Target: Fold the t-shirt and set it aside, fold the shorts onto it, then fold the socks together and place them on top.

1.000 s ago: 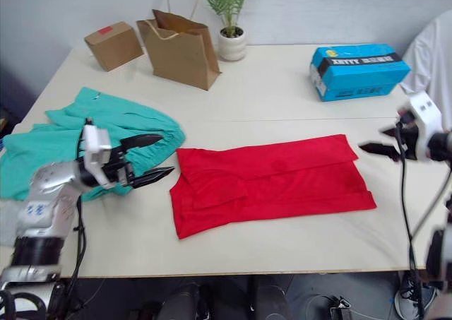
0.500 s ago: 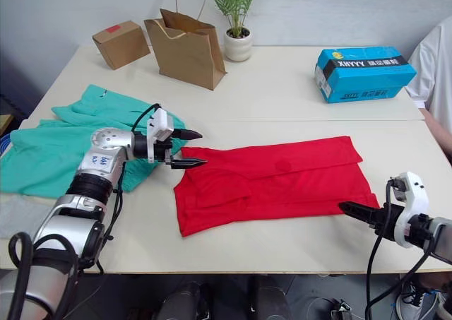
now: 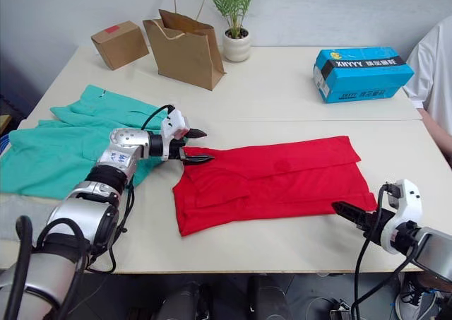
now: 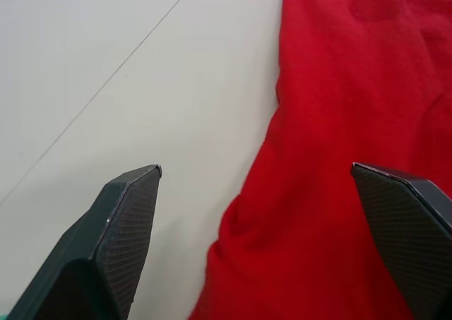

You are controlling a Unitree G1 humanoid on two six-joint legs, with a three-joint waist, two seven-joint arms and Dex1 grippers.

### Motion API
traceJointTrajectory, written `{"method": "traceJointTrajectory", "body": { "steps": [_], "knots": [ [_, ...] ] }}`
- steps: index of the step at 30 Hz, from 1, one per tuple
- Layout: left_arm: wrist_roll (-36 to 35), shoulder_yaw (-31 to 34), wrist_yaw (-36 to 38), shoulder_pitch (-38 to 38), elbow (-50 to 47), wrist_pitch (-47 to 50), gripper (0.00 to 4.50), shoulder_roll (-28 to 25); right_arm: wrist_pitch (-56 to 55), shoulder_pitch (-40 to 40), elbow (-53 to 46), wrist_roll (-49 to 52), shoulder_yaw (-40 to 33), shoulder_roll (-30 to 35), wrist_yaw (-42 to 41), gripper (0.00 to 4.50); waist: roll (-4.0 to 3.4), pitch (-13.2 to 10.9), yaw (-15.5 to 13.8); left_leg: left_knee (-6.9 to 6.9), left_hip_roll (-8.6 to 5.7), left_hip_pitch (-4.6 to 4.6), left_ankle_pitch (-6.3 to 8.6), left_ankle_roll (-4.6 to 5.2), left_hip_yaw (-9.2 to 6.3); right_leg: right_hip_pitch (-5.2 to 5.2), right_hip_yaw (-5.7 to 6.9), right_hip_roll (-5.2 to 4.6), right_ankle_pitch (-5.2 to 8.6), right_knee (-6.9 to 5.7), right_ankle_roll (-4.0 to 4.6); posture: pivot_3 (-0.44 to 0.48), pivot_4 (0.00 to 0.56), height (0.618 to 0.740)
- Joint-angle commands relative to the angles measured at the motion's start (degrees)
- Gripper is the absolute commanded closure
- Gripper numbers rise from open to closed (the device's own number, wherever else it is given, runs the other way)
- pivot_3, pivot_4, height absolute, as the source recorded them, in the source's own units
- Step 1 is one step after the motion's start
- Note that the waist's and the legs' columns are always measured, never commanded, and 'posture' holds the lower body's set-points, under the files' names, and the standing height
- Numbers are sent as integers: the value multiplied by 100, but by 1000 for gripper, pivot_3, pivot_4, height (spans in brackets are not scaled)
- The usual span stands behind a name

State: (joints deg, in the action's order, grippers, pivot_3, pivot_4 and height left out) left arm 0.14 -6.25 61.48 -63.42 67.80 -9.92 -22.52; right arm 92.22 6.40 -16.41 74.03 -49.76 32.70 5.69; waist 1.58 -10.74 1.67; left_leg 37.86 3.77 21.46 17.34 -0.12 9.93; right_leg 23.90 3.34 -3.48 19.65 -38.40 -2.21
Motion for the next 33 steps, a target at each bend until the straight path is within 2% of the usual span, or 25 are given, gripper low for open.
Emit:
{"method": "traceJointTrajectory", "body": {
  "steps": [1, 7, 8, 10, 12, 17, 21, 22, 23, 28, 33],
  "knots": [
    [180, -68, 71, -170, 104, 171, 0, 54, -50, 82, 189, 766, 26, -130, 773, 24, 1, 0, 18, -1, 1, 0, 0, 0, 0, 0, 0, 1, 0, 0, 0, 0, 150, 740],
    [512, -248, 90, -323, 295, 757, 0, 86, -1667, -157, 293, 2870, 1140, 64, 2626, 24, 6, 2, 35, -1, 4, -1, -1, -2, 1, 0, -1, 4, 1, 0, -1, 0, 150, 740],
    [513, -229, 123, -325, 310, 848, 186, 91, -1916, -207, 289, 3137, 1331, 176, 2822, 4, 5, 2, 35, -1, 4, -1, -1, -2, 1, 0, -3, 4, 1, 0, -2, 0, 150, 740],
    [513, -226, 329, -323, 322, 1194, 566, 103, -2297, -258, 299, 3411, 1668, 359, 3055, 396, 5, 2, 39, -2, 4, -2, -1, -2, 1, 0, -4, 4, 2, -1, -3, 0, 150, 740],
    [460, -191, 545, -311, 302, 1504, 1160, 132, -2594, -277, 330, 3523, 1964, 535, 3178, 910, 5, 2, 38, -2, 3, -2, -1, -2, 1, 0, -4, 4, 3, -1, -6, 0, 150, 740],
    [524, -238, 874, -243, 189, 1909, 2769, 97, -3283, -143, 567, 3367, 2283, 717, 3302, 2764, 6, 3, 9, -2, 0, -2, -1, -2, 1, -1, -9, 4, 7, -1, -12, 0, 150, 740],
    [487, -152, 690, -145, 111, 1883, 4043, 108, -3427, -155, 646, 3026, 2384, 933, 3000, 4249, 6, 3, 6, -2, 0, -2, -1, -2, 1, -1, -13, 4, 7, -1, -13, 0, 150, 740],
    [470, -137, 674, -132, 85, 1895, 4364, 116, -3450, -159, 664, 2950, 2407, 976, 2912, 4500, 6, 2, 4, -2, 0, -2, -1, -2, 1, -1, -13, 4, 7, -1, -13, 0, 150, 740],
    [415, -91, 688, -114, 28, 1959, 4492, 131, -3455, -158, 711, 2819, 2435, 1029, 2796, 4500, 6, 3, 1, -2, 0, -2, -1, -2, 1, -1, -14, 4, 7, -1, -13, 0, 150, 740],
    [232, 51, 783, 157, -518, 2280, 4492, 95, -3382, -3, 817, 1790, 2702, 1314, 1957, 4500, 5, 3, 10, -2, 0, -2, -1, -2, 1, -1, -15, 5, 7, -2, -13, 0, 150, 740],
    [28, -8, 1006, 815, -1863, 3038, 4492, -76, -3439, 551, 1292, 462, 3198, 1448, 991, 4500, 5, 3, 32, -2, 2, -5, -1, -3, 4, 0, -18, 7, 8, -7, -13, 0, 150, 740]
  ]
}}
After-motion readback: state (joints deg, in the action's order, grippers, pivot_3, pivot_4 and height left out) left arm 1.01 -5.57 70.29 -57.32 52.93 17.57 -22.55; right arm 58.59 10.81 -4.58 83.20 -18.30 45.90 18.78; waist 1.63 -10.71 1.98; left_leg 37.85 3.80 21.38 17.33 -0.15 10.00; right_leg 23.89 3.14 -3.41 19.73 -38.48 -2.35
